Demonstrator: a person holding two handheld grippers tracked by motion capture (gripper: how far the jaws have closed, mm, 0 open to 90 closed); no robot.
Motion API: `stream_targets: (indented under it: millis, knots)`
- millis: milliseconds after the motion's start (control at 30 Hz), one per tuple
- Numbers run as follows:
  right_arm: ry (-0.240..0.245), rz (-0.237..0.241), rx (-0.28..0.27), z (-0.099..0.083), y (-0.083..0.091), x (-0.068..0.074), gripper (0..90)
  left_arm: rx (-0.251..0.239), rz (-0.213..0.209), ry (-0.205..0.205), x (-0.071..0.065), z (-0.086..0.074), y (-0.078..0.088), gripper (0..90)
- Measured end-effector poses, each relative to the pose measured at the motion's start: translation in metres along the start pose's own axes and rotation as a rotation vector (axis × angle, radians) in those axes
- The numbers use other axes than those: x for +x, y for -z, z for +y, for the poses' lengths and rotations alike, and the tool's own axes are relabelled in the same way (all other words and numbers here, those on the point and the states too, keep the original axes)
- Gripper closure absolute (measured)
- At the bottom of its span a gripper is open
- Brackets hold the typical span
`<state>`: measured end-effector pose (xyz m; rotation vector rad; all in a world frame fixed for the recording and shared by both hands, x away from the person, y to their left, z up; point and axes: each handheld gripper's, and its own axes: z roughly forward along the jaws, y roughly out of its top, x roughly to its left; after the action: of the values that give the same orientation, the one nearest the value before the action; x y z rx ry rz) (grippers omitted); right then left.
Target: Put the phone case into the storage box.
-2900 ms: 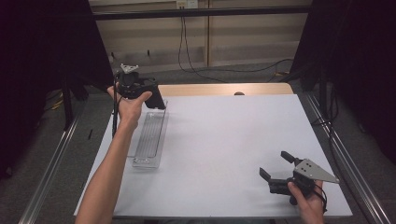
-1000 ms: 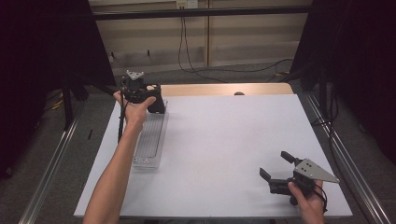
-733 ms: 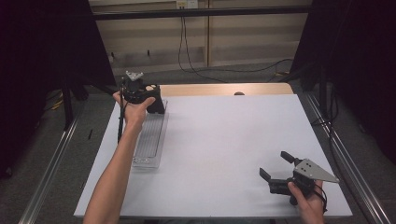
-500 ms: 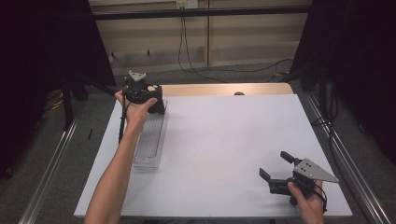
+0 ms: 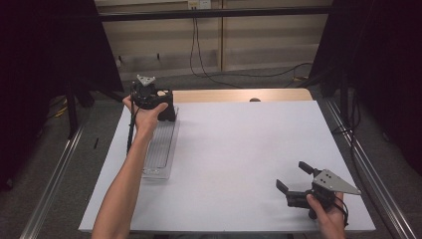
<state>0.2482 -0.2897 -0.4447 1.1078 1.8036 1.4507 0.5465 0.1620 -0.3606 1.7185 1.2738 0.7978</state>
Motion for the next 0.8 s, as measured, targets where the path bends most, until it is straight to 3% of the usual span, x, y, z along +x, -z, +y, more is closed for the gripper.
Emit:
stream_targets:
  millis: [800]
  knots:
    - [-0.008, 0.001, -0.001, -0.0002, -0.0001, 0.0000, 0.0, -0.027, -0.028, 0.010, 0.0017, 0.0000, -0.0061, 11.9]
